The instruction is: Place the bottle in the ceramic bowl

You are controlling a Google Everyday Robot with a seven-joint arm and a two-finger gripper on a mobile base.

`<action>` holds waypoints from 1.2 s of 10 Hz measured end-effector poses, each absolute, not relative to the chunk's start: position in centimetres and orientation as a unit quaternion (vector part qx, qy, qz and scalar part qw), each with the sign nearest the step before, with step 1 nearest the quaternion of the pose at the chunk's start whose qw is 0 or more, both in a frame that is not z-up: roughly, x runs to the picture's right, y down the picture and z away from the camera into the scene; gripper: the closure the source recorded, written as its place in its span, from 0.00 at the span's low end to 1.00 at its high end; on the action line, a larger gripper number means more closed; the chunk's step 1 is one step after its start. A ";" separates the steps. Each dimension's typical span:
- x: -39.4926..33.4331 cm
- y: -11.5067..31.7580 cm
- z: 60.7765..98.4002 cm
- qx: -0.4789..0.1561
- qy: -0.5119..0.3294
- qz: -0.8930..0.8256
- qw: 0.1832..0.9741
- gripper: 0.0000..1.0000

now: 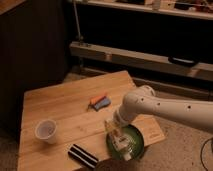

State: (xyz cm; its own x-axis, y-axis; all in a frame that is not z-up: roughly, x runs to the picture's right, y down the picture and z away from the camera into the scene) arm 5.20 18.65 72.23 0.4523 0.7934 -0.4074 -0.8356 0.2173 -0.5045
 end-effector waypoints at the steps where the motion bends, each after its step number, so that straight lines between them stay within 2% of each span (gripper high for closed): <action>1: 5.6 18.9 72.3 -0.344 0.033 0.524 0.778 0.98; 6: 6.9 19.1 72.7 -0.341 0.041 0.535 0.772 0.98; 7: 7.2 19.1 72.8 -0.340 0.045 0.536 0.771 0.94; 12: 7.6 19.5 73.4 -0.336 0.052 0.539 0.771 0.45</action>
State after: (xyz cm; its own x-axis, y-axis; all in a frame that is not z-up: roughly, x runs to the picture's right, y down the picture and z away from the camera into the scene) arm 7.58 19.48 73.39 0.4145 0.7957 -0.4417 -0.8655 0.1945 -0.4617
